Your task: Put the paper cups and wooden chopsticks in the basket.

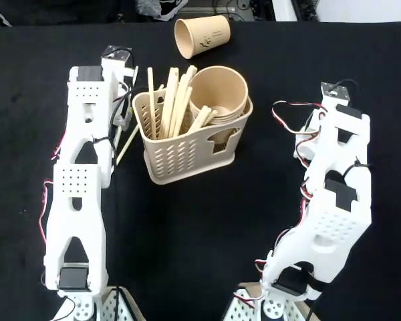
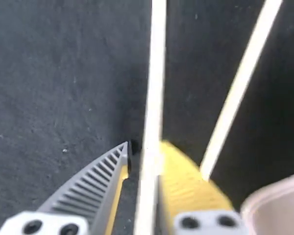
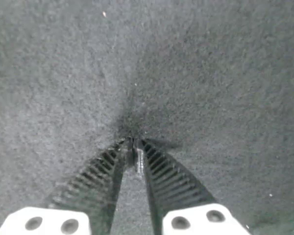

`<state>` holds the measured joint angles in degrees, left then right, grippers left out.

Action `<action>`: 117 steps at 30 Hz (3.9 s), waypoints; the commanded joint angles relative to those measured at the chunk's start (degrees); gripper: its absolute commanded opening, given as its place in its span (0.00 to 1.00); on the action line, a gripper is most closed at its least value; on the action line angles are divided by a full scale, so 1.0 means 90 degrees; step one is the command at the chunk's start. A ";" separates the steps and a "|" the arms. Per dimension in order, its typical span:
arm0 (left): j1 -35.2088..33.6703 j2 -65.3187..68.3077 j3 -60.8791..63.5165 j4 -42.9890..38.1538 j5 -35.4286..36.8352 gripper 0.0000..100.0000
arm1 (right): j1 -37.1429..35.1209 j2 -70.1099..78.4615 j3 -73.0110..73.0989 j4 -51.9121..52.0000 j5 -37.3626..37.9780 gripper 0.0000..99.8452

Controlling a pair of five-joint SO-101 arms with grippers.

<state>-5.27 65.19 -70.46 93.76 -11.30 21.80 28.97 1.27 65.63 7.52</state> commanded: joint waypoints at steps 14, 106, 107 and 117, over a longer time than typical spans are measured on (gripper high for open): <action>-0.0640 -0.0244 -0.1490 0.0811 0.1114 0.03 | 0.0000 -0.0142 0.0005 -0.0049 0.0029 0.01; 0.2369 -1.4984 1.5477 -0.8733 0.2618 0.06 | 0.0000 -0.0142 0.0015 -0.0029 0.0049 0.01; 0.2388 -1.4984 1.5497 -0.8733 0.2647 0.08 | 0.0000 -0.0142 0.0015 -0.0029 0.0049 0.01; 0.2339 -1.4984 1.5438 -0.8762 0.2784 0.04 | 0.0000 -0.0142 0.0005 -0.0029 0.0049 0.01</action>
<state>15.56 -69.76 70.29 15.52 13.05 21.80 28.97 1.27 65.63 7.52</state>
